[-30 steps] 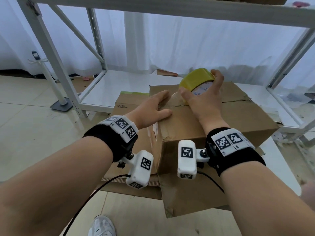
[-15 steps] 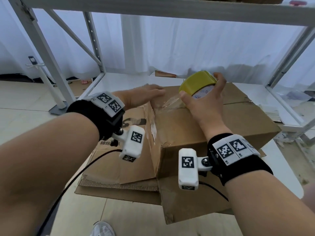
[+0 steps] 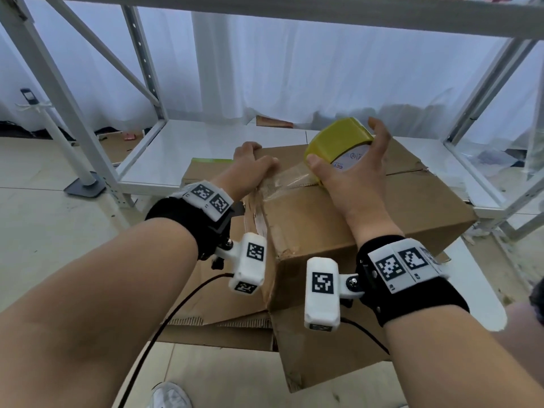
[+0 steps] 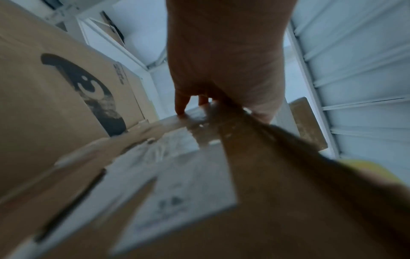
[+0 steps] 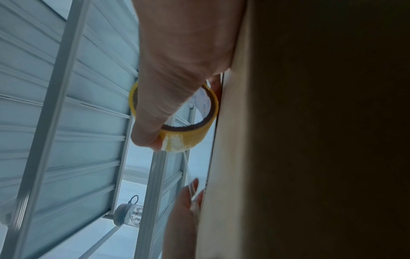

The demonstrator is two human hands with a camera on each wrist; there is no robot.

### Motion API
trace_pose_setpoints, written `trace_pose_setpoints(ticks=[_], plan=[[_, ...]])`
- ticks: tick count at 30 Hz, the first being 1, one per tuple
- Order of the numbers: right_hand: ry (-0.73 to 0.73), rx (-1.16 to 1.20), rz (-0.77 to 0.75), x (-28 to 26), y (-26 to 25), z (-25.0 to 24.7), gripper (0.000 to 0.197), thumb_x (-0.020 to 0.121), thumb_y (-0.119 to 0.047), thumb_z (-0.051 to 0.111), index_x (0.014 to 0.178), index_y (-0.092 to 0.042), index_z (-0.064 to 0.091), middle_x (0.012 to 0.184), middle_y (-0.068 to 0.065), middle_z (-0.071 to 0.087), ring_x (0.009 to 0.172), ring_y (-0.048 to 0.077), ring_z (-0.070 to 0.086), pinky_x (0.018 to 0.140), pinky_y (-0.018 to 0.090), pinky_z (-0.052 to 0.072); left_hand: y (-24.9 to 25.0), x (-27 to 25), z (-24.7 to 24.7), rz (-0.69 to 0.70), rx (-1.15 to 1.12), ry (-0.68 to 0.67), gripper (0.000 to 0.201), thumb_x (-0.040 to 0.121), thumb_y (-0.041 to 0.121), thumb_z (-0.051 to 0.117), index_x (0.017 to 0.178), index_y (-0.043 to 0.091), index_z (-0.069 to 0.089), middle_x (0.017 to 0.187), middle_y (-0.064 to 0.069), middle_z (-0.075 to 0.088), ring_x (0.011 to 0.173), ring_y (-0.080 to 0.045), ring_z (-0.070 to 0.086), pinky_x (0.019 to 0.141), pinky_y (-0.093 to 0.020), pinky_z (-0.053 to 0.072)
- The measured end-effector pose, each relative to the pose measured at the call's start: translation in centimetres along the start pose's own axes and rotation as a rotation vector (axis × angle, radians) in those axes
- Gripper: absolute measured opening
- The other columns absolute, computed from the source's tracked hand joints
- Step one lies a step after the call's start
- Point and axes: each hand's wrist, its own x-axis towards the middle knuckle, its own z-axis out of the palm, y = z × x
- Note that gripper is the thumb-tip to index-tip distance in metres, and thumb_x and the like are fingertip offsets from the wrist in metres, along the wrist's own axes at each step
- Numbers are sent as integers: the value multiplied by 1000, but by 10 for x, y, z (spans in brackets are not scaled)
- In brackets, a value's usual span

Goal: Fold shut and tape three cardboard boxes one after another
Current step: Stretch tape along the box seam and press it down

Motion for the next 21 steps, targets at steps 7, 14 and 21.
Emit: trace_pose_setpoints(ticks=[7,14,21], plan=[[20,-19,-45,-7,1,0,97,70,-36,79,144,-33,16,141,8,30,122,19,40,93,29,36,9,-25,-16,51,194,-160,96,80,72,44,152,18,9,155,-2,13,138,-20,26,107,-31,24],[-9,-44,-105,-16,-3,-2,111,69,-25,80,150,-35,4,145,10,20,133,22,28,96,32,29,7,-27,-21,37,411,-255,129,53,78,60,152,21,-2,155,-2,7,140,-25,24,115,-43,25],[96,-70,-7,-8,-1,-4,107,65,-19,79,148,-29,12,146,12,17,137,22,15,115,44,18,11,-25,-22,-6,490,-268,132,46,84,57,151,25,3,152,-2,13,137,-26,28,113,-46,27]])
